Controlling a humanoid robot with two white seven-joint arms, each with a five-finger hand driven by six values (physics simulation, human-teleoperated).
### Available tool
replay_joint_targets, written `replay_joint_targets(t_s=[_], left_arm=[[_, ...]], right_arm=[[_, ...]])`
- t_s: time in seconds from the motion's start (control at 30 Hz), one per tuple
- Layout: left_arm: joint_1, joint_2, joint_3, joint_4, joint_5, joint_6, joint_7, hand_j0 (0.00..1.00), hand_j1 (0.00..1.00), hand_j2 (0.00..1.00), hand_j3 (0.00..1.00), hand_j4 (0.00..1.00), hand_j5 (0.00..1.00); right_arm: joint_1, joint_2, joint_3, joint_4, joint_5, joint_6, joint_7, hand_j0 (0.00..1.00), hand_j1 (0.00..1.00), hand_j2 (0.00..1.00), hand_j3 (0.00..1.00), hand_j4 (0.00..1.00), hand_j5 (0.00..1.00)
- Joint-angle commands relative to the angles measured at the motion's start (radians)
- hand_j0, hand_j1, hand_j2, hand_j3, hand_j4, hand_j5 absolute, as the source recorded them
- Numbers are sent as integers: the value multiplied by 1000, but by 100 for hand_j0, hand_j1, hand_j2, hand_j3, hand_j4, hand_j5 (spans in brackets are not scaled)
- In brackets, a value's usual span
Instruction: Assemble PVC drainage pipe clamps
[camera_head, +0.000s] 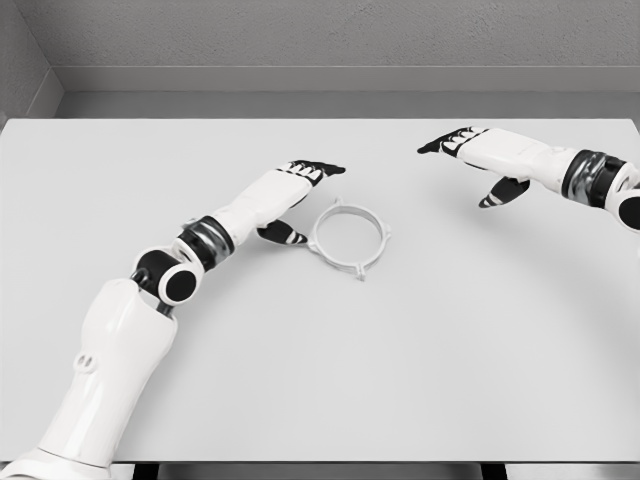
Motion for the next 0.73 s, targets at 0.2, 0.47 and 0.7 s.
replay_joint_targets(t_s=[0.2, 0.47, 0.7], left_arm=[[26, 115, 29, -99, 60, -7, -1, 100, 100, 100, 100, 100, 100], [89, 492, 244, -87, 392, -256, -1, 100, 100, 100, 100, 100, 100], [137, 598, 247, -51, 341, -256, -3, 100, 100, 100, 100, 100, 100]], right_arm=[[0, -2, -5, 0, -4, 0, -2, 100, 100, 100, 100, 100, 100], [0, -18, -8, 0, -6, 0, -2, 100, 100, 100, 100, 100, 100], [15, -128, -8, -36, -6, 0, -3, 100, 100, 100, 100, 100, 100]])
